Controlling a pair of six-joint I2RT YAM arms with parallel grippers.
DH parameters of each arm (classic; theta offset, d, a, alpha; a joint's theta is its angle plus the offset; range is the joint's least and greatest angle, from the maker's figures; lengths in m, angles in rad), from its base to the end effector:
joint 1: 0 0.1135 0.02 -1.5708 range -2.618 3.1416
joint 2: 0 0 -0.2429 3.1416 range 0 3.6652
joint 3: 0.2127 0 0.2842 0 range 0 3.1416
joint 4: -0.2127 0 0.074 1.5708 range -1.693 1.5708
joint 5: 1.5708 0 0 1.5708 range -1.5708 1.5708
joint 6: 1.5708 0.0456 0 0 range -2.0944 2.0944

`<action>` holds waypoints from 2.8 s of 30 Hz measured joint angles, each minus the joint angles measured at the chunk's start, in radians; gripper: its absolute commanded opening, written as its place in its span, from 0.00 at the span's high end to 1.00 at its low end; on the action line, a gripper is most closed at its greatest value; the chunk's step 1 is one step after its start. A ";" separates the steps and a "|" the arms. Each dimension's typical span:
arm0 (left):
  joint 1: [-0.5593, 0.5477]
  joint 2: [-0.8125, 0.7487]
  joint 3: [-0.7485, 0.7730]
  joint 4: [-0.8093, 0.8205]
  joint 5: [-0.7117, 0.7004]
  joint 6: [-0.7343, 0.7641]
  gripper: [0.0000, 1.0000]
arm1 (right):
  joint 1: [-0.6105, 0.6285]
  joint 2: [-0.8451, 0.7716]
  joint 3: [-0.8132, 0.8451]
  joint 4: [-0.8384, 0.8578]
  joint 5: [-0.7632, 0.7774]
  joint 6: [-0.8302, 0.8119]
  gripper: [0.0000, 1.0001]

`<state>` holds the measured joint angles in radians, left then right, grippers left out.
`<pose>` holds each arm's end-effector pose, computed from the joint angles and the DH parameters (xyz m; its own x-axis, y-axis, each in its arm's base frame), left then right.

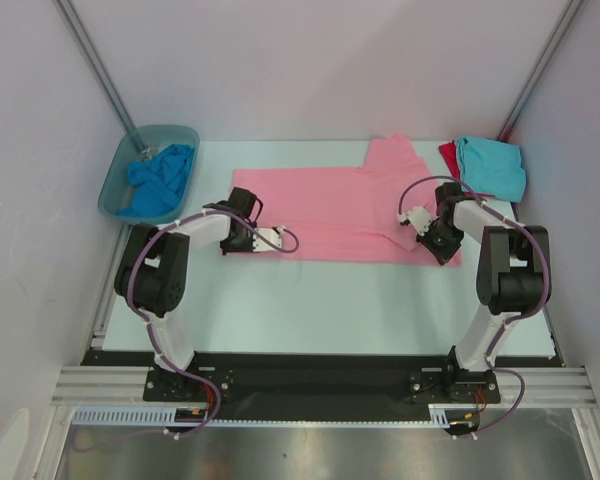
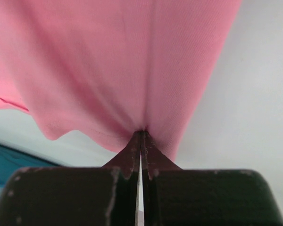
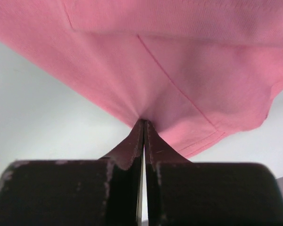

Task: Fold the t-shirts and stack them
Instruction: Fold the tshirt

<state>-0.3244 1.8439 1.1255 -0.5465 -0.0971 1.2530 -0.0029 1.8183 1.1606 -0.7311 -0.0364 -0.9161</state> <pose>0.3522 -0.1138 0.0959 -0.0073 1.0000 -0.0063 0.9491 0.0090 0.3150 0.3577 0.0006 0.1091 -0.5959 -0.7910 -0.1386 -0.7824 0.6108 -0.1218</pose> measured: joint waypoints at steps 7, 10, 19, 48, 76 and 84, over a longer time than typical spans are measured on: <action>0.101 0.027 0.058 -0.138 -0.064 -0.037 0.36 | 0.008 0.005 0.013 -0.148 0.050 0.019 0.73; 0.134 0.033 0.087 -0.177 -0.081 -0.062 0.23 | 0.029 0.005 0.061 -0.203 0.055 0.033 0.67; 0.165 0.037 0.249 -0.210 -0.082 -0.155 0.07 | 0.108 0.005 0.282 -0.243 0.055 0.076 0.59; 0.016 0.167 0.372 -0.112 -0.075 -0.157 0.16 | 0.135 0.064 0.239 -0.069 0.172 -0.031 0.63; 0.035 0.313 0.554 -0.060 -0.111 -0.089 0.15 | 0.139 0.190 0.345 -0.032 0.218 -0.043 0.63; 0.032 0.318 0.655 -0.040 -0.126 -0.211 0.05 | 0.129 0.197 0.342 0.000 0.212 -0.006 0.62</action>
<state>-0.2920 2.1620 1.7805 -0.5861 -0.2226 1.0416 0.1261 2.0151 1.5028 -0.7315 0.1753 -0.9218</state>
